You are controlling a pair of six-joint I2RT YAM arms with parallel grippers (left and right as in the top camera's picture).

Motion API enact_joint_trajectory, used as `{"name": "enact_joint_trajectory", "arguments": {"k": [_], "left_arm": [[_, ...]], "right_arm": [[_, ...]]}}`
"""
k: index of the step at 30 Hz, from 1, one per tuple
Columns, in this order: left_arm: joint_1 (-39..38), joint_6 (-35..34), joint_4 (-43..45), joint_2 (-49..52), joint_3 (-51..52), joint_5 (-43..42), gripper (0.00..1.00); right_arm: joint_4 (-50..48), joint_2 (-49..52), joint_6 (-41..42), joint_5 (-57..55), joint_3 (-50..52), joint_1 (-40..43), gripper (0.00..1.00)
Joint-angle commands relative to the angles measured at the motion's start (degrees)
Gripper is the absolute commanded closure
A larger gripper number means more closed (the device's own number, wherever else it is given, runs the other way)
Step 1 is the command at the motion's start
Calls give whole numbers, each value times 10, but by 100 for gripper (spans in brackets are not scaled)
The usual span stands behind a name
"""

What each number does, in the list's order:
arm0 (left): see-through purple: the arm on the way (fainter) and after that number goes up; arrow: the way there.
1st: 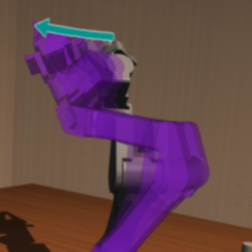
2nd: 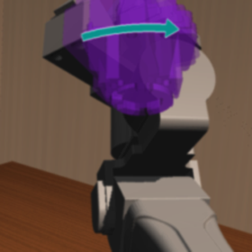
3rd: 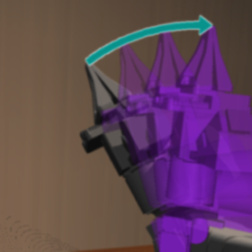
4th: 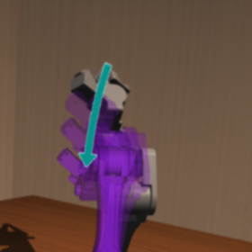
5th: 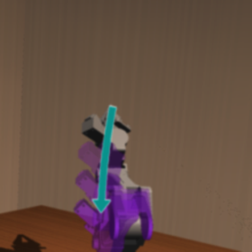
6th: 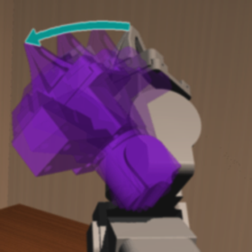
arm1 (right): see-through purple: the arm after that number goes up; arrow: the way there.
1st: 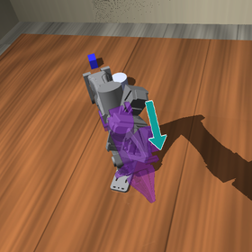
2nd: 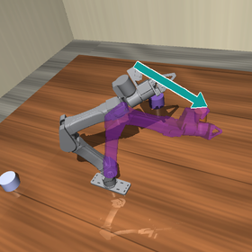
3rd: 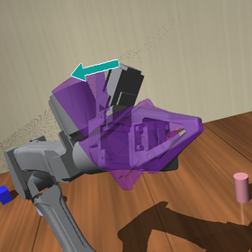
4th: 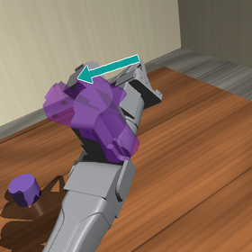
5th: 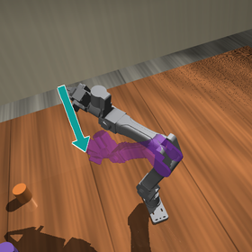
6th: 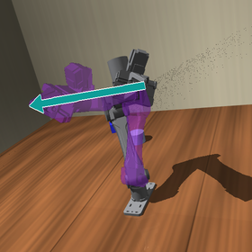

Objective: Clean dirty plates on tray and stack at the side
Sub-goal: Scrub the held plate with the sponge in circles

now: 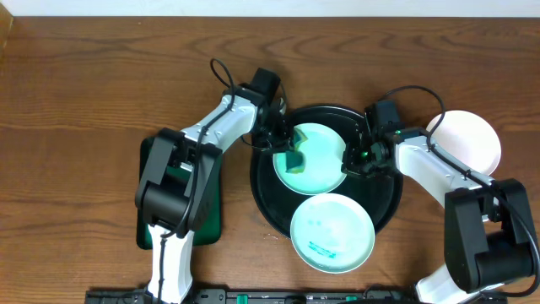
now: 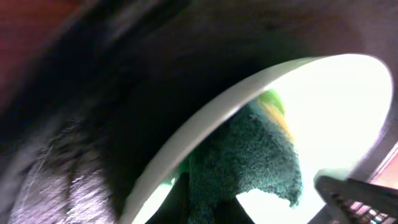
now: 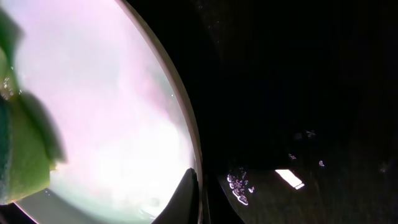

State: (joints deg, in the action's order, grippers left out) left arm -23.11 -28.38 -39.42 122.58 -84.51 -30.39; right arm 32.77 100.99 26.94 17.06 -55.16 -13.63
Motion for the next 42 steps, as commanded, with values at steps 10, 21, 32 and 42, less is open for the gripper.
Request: {"name": "enact_joint_trajectory", "arguments": {"k": [10, 21, 32, 42], "left_arm": [[11, 18, -100, 28, -68, 260, 93], [-28, 40, -102, 28, -148, 260, 93], [-64, 44, -61, 24, -172, 274, 92], [-92, 110, 17, 23, -172, 167, 93]], "right_arm": [[9, 6, -13, -35, 7, 2, 99], [11, 6, -13, -35, 7, 2, 99], [16, 6, -22, -35, 7, 2, 99], [19, 6, -28, -35, 7, 2, 99]]}}
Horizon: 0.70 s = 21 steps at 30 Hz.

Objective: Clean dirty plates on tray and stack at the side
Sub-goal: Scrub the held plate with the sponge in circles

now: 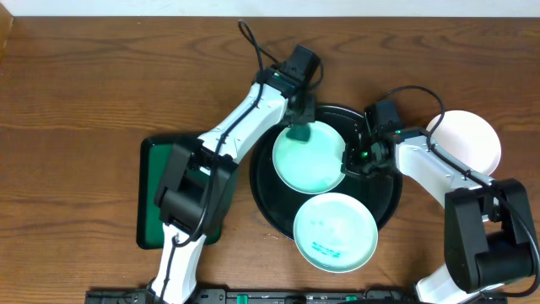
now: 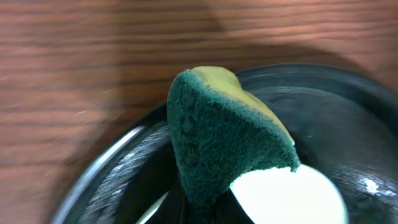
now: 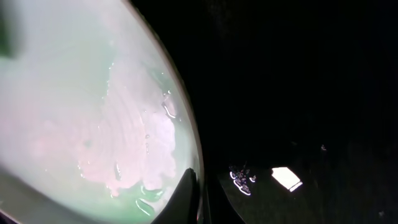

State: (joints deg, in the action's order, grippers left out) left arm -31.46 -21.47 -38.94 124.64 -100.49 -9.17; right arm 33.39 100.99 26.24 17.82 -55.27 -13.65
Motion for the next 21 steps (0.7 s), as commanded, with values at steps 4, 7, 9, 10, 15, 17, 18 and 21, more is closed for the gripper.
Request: {"name": "enact_joint_trajectory", "arguments": {"k": [4, 7, 9, 10, 15, 17, 18, 21], "left_arm": [[-17, 52, 29, 2, -12, -68, 93], [-18, 59, 29, 2, -12, -69, 93], [-16, 63, 26, 2, -12, -68, 93], [-14, 63, 23, 2, -12, -67, 93], [6, 101, -7, 2, -12, -56, 93], [16, 125, -24, 2, -12, -47, 93], [21, 138, -30, 2, -12, -47, 93], [36, 164, -39, 2, -12, -48, 93]], "right_arm": [[16, 6, -26, -43, 9, 2, 99], [16, 6, -26, -43, 9, 2, 99], [17, 6, -26, -43, 9, 2, 99], [18, 6, -26, -43, 9, 2, 99], [22, 6, -28, -43, 9, 2, 99], [22, 6, -28, -43, 9, 2, 99], [22, 6, -28, -43, 9, 2, 99], [22, 6, -28, -43, 9, 2, 99]]}}
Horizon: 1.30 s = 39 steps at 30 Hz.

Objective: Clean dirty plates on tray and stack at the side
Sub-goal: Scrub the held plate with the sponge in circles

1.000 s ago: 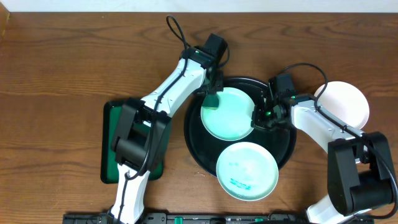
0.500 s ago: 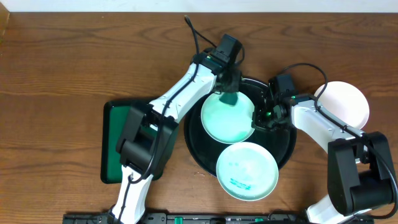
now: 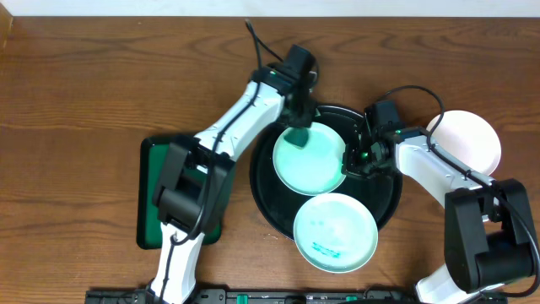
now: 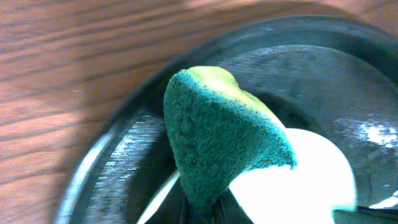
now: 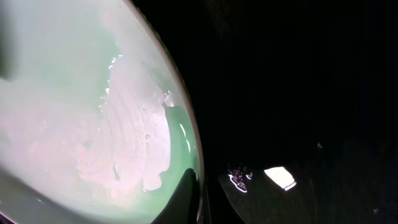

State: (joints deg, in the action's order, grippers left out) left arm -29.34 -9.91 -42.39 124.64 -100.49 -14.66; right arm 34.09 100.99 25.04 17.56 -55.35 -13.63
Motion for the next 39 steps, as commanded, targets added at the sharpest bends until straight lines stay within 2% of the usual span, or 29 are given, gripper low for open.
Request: {"name": "enact_joint_trajectory", "arguments": {"k": [1, 4, 14, 22, 28, 32, 39], "left_arm": [[18, 55, -7, 2, -12, 7, 93], [26, 83, -13, 2, -10, 7, 93], [26, 84, -52, 2, 24, 7, 93], [-43, 84, -51, 2, 35, -41, 93], [-90, 34, -31, 3, 35, -61, 93], [-97, 11, -8, 3, 35, -135, 93], [-78, -17, -14, 4, 35, -117, 93]], "right_arm": [[14, 6, -16, -40, 9, 2, 99], [14, 6, -16, -40, 9, 2, 99], [15, 6, -16, -40, 9, 2, 99], [16, 6, -15, -35, 9, 2, 99], [17, 6, -15, -31, 9, 0, 99], [18, 6, -15, -29, 9, 3, 99], [19, 6, -15, -23, 9, 3, 99]]}}
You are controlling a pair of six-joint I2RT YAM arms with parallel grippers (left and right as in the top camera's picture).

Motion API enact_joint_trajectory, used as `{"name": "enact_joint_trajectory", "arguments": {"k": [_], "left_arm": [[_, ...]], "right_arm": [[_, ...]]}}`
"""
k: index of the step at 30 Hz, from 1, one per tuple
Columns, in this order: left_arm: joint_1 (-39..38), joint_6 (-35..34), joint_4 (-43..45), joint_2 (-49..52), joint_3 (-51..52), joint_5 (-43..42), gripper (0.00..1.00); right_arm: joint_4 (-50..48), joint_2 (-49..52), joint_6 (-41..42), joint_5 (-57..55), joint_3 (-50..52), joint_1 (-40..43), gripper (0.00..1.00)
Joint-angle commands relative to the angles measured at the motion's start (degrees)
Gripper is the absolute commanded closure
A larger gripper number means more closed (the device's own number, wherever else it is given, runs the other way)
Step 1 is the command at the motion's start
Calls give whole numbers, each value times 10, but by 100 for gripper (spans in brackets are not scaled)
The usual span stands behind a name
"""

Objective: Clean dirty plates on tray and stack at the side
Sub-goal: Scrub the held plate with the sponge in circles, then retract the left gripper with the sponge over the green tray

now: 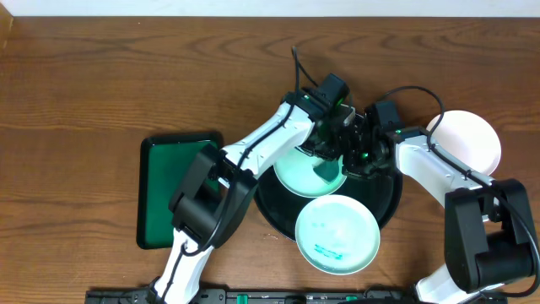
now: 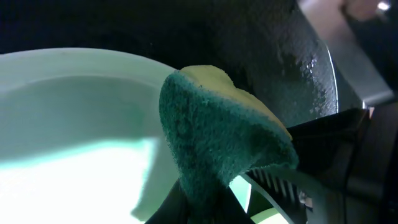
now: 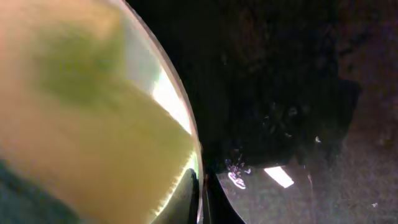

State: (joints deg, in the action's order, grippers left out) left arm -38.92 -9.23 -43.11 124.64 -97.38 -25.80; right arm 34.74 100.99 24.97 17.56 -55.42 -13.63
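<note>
A round black tray point(image 1: 384, 207) holds two pale green plates. The upper plate point(image 1: 295, 173) is wet with foam. My left gripper point(image 1: 329, 165) is shut on a green and yellow sponge point(image 2: 217, 143), which rests on that plate's right side. My right gripper point(image 1: 353, 159) is shut on the same plate's right rim point(image 3: 194, 155), one finger each side of the edge. The sponge fills the left of the right wrist view as a yellow blur. The lower plate point(image 1: 337, 234) lies at the tray's front with green marks on it.
A white plate point(image 1: 472, 139) lies on the table at the right of the tray. A dark green mat point(image 1: 173, 190) lies at the left, under the left arm. The wooden table point(image 1: 101, 76) extends behind and to the left.
My left gripper with the sponge has moved from the upper plate's far edge to its right side, close against the right gripper. The right gripper has kept its hold on the rim.
My left gripper held the sponge on the upper plate's left part while the right gripper held the rim. Then the sponge was at the plate's far edge, foam streaks showing on the plate. Now it is on the right side by the right gripper.
</note>
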Motion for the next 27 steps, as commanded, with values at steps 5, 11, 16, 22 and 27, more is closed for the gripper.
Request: {"name": "enact_joint_trajectory", "arguments": {"k": [5, 11, 16, 22, 27], "left_arm": [[51, -36, -34, 6, 6, 36, 93], [92, -38, -88, 15, 7, 83, 93], [105, -32, -123, 1, 3, 141, 93], [105, -32, -139, -80, -2, 196, 93], [107, -59, -183, -170, -2, 245, 93]], "right_arm": [[13, 6, -14, -23, 10, 3, 99], [12, 6, -14, -23, 10, 3, 99], [6, 6, -15, -23, 10, 3, 99], [-3, 6, -15, -23, 10, 3, 99], [-5, 6, -24, -23, 10, 3, 99]]}}
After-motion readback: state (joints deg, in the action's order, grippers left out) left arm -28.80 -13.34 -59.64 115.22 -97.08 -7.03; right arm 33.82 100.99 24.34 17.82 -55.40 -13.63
